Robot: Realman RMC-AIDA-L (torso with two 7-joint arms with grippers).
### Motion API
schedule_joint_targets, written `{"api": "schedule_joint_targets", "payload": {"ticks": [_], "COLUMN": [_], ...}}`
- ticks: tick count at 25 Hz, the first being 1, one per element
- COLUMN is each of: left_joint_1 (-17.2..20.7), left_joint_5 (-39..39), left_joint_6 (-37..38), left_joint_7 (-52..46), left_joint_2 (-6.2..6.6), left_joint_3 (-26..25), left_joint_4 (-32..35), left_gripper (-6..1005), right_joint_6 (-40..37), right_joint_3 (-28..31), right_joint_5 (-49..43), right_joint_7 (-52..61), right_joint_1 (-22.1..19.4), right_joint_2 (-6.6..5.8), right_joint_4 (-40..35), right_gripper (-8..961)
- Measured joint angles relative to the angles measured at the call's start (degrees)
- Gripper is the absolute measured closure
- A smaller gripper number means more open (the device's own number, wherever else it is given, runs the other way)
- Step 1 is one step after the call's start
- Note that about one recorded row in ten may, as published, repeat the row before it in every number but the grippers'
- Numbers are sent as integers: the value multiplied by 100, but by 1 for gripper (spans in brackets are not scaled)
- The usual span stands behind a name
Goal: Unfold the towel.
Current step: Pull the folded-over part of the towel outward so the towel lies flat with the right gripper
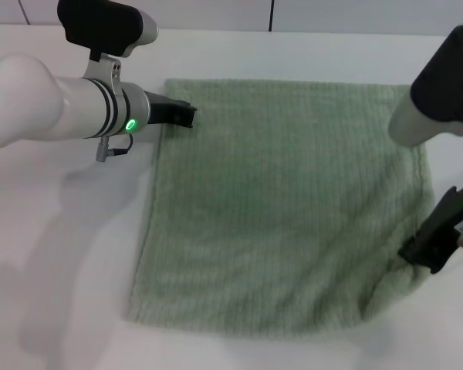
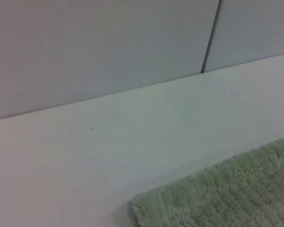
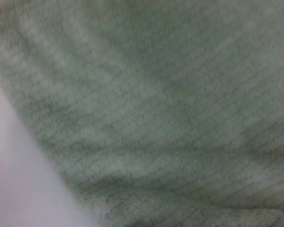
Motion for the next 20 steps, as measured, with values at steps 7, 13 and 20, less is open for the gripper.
{"api": "schedule_joint_targets", "payload": {"ticks": [7,13,20], "left_joint_1": [0,1,1], "left_joint_5": [0,0,0], "left_joint_6": [5,15,18], "left_joint_7": [-6,-4,-4], "left_joint_2": [0,0,0], "left_joint_3": [0,0,0], "left_joint_4": [8,13,17], "left_gripper": [1000,1001,1001], "right_joint_6": [4,10,11], "right_joint_3": [-99,-223,-283], "right_joint_5": [-26,-28,-34], "right_joint_7": [27,29,-16], "right_joint_1": [-21,60,134], "right_joint_2": [-10,-24,-8], "right_joint_4": [-109,-574,-635], "right_gripper": [935,934,930]}}
